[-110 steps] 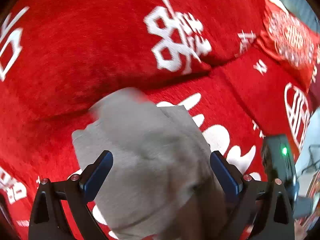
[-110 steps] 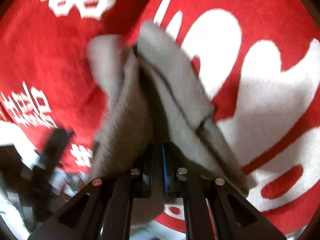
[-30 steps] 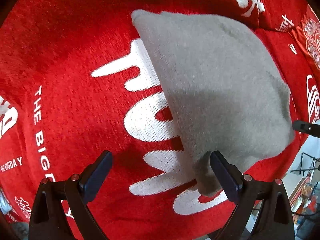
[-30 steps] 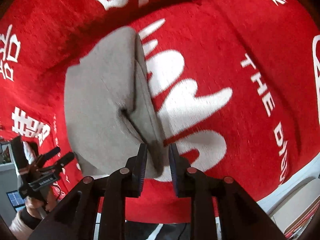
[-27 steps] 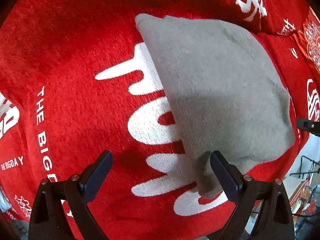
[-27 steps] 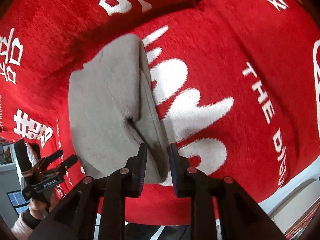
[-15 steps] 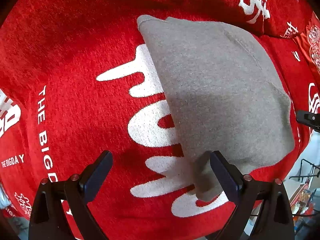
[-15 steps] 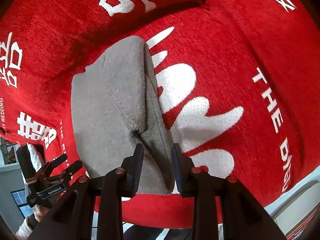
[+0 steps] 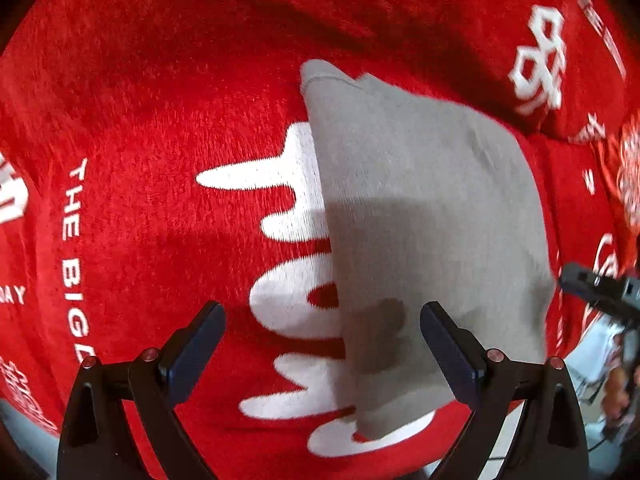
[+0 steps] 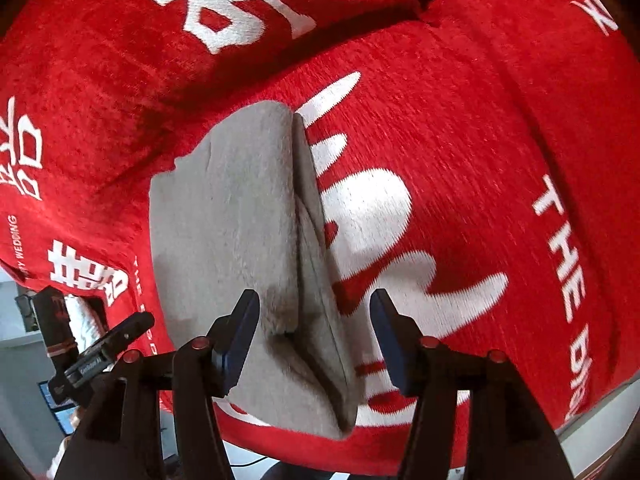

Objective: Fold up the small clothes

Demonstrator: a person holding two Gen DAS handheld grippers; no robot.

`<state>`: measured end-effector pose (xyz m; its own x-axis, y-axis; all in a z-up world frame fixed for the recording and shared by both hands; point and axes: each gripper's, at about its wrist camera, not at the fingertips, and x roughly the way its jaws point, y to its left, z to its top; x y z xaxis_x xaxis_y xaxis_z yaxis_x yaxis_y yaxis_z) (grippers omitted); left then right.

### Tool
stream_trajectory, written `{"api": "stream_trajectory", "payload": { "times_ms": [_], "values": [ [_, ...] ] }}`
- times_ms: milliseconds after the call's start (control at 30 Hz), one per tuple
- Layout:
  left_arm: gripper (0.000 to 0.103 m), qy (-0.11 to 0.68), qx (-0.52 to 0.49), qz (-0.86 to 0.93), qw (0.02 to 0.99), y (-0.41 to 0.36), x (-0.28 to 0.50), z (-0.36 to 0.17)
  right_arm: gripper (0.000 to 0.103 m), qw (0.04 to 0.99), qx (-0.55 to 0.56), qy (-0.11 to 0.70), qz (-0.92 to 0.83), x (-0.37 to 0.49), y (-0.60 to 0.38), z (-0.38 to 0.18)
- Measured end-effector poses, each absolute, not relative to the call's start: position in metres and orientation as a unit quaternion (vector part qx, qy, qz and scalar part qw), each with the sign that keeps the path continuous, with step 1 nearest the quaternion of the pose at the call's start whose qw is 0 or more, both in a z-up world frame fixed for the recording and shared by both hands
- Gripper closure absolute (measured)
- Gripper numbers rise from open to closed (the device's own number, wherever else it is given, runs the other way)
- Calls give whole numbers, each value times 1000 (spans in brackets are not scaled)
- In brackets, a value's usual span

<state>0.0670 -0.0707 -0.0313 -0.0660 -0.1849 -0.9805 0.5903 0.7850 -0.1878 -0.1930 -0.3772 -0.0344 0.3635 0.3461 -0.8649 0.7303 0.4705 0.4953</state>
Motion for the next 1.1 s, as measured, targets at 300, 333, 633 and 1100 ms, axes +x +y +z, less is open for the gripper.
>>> {"api": "stream_trajectory", "payload": {
  "times_ms": [300,333,633,1100],
  "values": [
    [5,694,84,-302,648,-88,97,-58,41,644,555,522,-77,-178,-396,-70],
    [5,695,83,-306,646,-91,97,-62,41,639,565,519,-54,-174,-398,-78],
    [5,710,71,-335,615,-109,99,-85,37,635,566,525,-7,-151,-391,-93],
    [5,704,64,-346,617,-138,86,-93,35,684,453,571,3,-116,-369,-72]
  ]
}}
